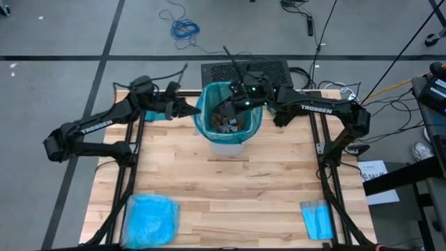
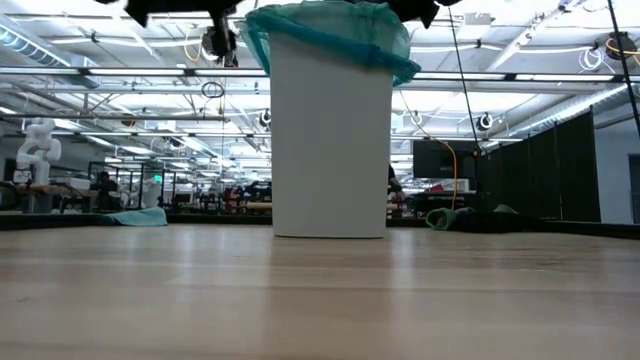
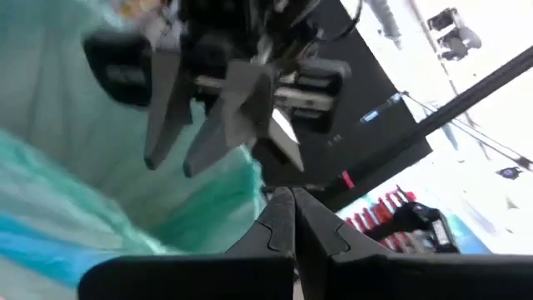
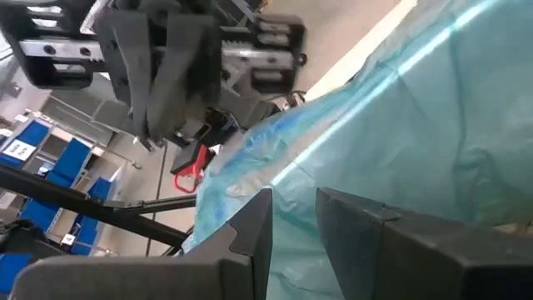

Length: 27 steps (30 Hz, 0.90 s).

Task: Place trash/remove bag and relplace
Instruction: Remove the blue trash bag from the trash bin

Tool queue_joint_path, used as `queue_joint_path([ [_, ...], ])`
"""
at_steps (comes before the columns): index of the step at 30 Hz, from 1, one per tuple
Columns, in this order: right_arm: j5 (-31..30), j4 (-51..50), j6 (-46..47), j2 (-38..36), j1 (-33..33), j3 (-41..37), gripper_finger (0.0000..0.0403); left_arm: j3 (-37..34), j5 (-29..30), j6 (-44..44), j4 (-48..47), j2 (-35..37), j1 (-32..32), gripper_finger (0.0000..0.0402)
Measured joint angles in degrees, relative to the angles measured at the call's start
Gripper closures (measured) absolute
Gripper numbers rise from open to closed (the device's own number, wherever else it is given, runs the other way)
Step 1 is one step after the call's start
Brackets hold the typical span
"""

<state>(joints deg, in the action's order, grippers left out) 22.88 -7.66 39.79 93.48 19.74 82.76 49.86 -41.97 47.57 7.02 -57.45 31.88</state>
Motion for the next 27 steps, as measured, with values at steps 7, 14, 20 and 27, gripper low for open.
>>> queue_joint_path([
  [7,-0.21,2.98,-0.39,-2.10,0.05,0.06,0.0316,0.09,17.26,-7.49,-20.22,5.39,3.59,0.0401],
  [14,-0.31,2.98,-0.22,-1.85,0.05,0.04,0.0317,0.05,14.69,-9.48,-25.04,1.43,4.50,0.0402],
  [20,-0.67,2.82,0.02,-1.51,0.05,0.04,0.0317,0.00,10.04,-7.56,-13.47,-4.58,4.41,0.0402],
  [27,-1.91,2.24,0.05,-1.36,0.03,0.00,0.0317,-0.01,6.10,-1.44,-2.48,-4.25,3.89,0.0401],
])
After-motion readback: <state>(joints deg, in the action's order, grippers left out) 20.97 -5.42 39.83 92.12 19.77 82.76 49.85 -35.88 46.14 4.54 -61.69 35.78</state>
